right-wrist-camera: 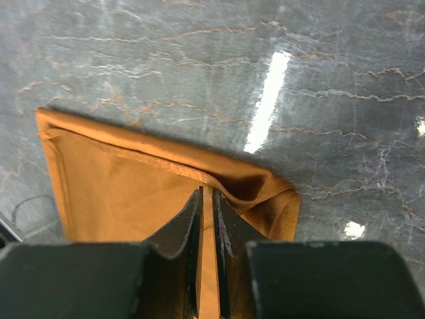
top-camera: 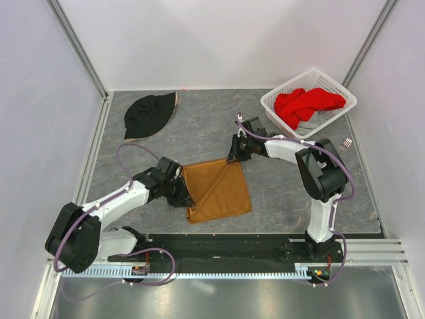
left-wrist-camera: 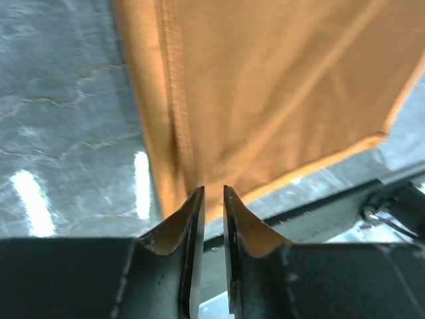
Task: Fold the napkin into a case and place the utensils inside
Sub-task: Smooth out the upper triangle-folded napkin at the center of the board.
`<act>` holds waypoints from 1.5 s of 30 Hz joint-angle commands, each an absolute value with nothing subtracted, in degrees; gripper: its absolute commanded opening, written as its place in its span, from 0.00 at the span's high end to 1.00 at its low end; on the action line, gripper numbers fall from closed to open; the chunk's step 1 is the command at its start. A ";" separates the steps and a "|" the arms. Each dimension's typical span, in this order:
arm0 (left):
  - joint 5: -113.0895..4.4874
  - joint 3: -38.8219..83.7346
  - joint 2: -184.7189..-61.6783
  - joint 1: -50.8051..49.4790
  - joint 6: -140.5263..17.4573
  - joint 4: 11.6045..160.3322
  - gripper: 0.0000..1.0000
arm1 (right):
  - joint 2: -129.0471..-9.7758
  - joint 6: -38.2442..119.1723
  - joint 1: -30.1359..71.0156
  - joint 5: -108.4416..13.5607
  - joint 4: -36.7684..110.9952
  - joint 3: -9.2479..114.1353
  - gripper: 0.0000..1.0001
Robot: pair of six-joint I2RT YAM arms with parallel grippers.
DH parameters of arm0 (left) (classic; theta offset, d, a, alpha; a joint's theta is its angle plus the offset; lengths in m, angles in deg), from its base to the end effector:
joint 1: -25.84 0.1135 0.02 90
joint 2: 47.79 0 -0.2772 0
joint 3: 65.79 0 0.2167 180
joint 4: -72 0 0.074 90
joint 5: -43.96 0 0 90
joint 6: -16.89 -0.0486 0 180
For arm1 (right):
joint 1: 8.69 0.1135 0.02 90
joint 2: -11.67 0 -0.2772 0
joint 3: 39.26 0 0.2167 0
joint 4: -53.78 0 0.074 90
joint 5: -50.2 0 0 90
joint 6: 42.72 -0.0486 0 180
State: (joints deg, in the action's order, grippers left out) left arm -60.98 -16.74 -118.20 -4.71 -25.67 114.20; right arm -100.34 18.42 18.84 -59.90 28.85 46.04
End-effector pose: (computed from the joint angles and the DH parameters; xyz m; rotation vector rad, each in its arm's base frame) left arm 0.1510 -0.1037 0.1874 -0.3328 2.8409 -0.7140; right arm 0.3396 0.1959 0.1793 -0.1296 2.5913 0.8301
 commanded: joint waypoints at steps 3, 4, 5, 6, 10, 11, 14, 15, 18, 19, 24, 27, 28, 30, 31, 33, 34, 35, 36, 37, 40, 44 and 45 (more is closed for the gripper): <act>-64.32 -15.87 -116.34 -4.57 -25.04 113.13 0.76 | -94.42 17.66 19.26 -60.90 32.34 43.36 0.83; -64.67 -16.92 -116.78 -4.49 -24.95 112.69 0.76 | -94.68 18.09 19.18 -60.63 32.43 42.99 0.83; -64.85 -17.63 -117.57 -4.49 -24.78 112.16 0.77 | -94.94 18.36 19.17 -60.28 32.44 42.64 0.83; -65.02 -18.50 -117.84 -4.57 -24.60 111.11 0.77 | -95.64 18.97 19.09 -59.84 32.44 41.77 0.83; -62.49 -23.42 -117.76 -4.57 -23.72 110.49 0.79 | -97.84 20.55 19.09 -57.39 33.13 40.18 0.83; -61.61 -24.13 -117.67 -4.49 -23.46 110.22 0.79 | -98.19 20.91 19.09 -57.20 33.57 40.00 0.83; -61.33 -25.89 -117.58 -4.92 -22.67 108.82 0.79 | -99.95 22.40 19.00 -55.89 33.58 40.62 0.83; -61.25 -25.98 -117.66 -5.53 -22.40 108.64 0.79 | -100.47 22.84 19.17 -55.27 33.32 41.40 0.83; -61.68 -25.37 -117.67 -7.03 -21.61 107.68 0.77 | -101.27 25.21 19.09 -54.21 31.91 43.69 0.83; -62.82 -24.58 -117.75 -7.30 -21.61 107.32 0.76 | -101.27 25.74 19.09 -54.13 30.60 44.56 0.83; -60.65 -16.34 -112.41 -7.30 -23.10 113.72 0.68 | -97.59 28.64 19.26 -51.94 24.71 49.31 0.73; -56.95 -10.72 -107.22 -5.82 -23.98 118.89 0.60 | -93.28 30.13 20.05 -47.99 18.74 52.13 0.56; -56.68 -9.56 -106.51 -5.11 -24.51 119.88 0.60 | -92.14 30.31 20.49 -47.02 16.20 52.74 0.53; -56.85 -7.54 -104.84 -2.40 -24.95 121.73 0.59 | -89.50 30.84 22.51 -45.34 13.47 54.24 0.45; -56.94 -7.09 -104.05 -1.25 -25.04 122.17 0.59 | -88.71 30.84 23.38 -43.51 11.10 54.68 0.43; -56.77 -5.86 -102.47 2.79 -25.13 123.66 0.60 | -86.60 29.45 27.33 -42.18 9.07 54.68 0.42; -56.33 -5.33 -102.11 4.29 -25.21 124.28 0.61 | -85.90 28.39 30.74 -42.17 8.97 54.25 0.42; -55.98 -4.63 -101.85 7.44 -25.30 124.98 0.61 | -84.58 27.34 32.69 -41.91 8.88 53.02 0.42; -55.19 -3.23 -101.85 9.03 -25.30 125.94 0.61 | -84.05 26.11 34.97 -41.13 9.40 52.49 0.41; -55.18 -2.52 -102.11 10.88 -25.13 127.34 0.61 | -83.61 23.40 37.08 -40.16 9.49 52.05 0.41; -57.02 -0.32 -104.30 17.30 -25.48 129.11 0.61 | -83.34 18.30 47.26 -35.25 10.02 51.43 0.42; -61.32 0.56 -108.17 24.67 -26.44 130.17 0.61 | -87.20 14.94 55.55 -31.90 10.99 53.71 0.43; -61.94 0.30 -109.04 25.65 -26.97 130.26 0.61 | -88.25 14.50 56.87 -31.63 10.99 54.32 0.43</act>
